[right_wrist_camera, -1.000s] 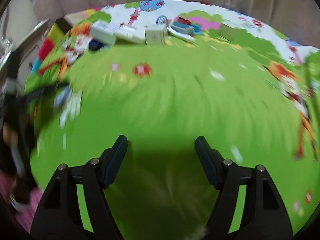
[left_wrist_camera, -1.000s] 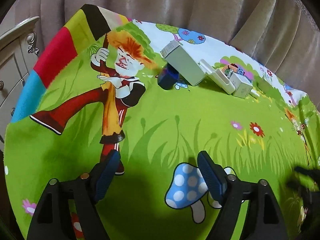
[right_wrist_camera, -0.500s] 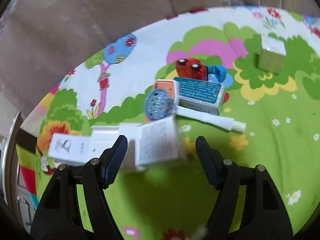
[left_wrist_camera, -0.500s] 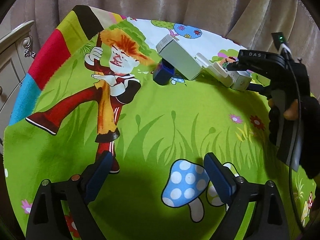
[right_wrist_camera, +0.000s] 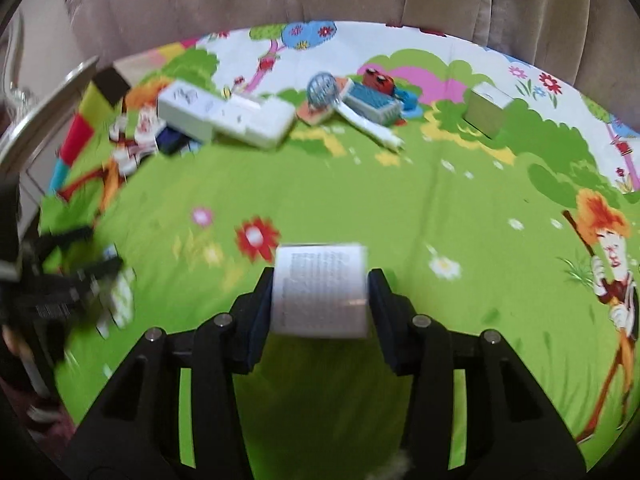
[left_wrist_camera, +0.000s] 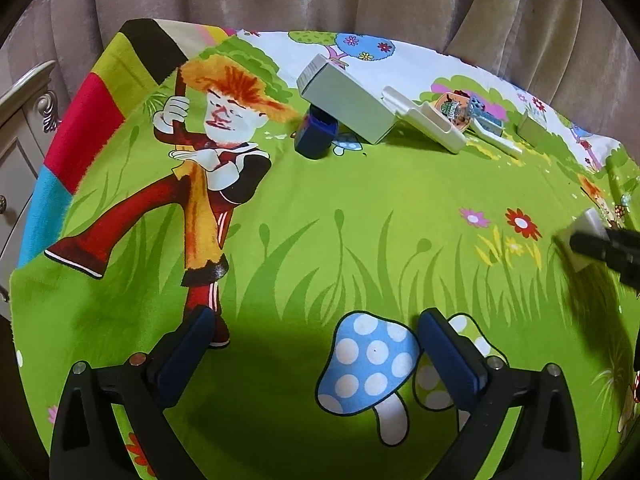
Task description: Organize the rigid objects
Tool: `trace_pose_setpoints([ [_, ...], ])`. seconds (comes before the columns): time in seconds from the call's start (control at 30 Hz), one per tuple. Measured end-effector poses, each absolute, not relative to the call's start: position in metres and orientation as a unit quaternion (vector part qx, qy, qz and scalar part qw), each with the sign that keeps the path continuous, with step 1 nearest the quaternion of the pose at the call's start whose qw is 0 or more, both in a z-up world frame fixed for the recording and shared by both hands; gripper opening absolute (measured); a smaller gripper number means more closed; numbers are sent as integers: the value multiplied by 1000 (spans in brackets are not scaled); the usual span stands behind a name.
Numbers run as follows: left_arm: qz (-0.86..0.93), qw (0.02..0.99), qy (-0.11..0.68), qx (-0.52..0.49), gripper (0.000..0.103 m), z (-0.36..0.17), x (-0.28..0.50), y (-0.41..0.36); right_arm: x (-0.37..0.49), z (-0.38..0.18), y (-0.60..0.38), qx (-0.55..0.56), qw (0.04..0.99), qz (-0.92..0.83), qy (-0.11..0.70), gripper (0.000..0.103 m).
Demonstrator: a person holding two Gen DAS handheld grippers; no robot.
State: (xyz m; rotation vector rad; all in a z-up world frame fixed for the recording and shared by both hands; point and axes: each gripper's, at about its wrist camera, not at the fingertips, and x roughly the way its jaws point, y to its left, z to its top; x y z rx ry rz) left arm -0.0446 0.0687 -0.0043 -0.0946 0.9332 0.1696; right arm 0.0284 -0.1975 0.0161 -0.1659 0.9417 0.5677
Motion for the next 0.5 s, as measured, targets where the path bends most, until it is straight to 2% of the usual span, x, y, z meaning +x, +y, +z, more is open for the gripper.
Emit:
trace_pose_setpoints([
  [0.23, 74, 885, 459, -39, 103, -3, -42, 71, 27, 4, -193, -105, 862, 264, 421, 51],
  [0.3, 63, 888, 455, -8, 103, 2, -32, 70, 27, 4, -192, -108, 864, 259, 417, 45],
  [0.5, 9, 920, 374, 120, 103, 45, 23, 76, 26, 5, -189, -116, 866, 250, 416, 45],
])
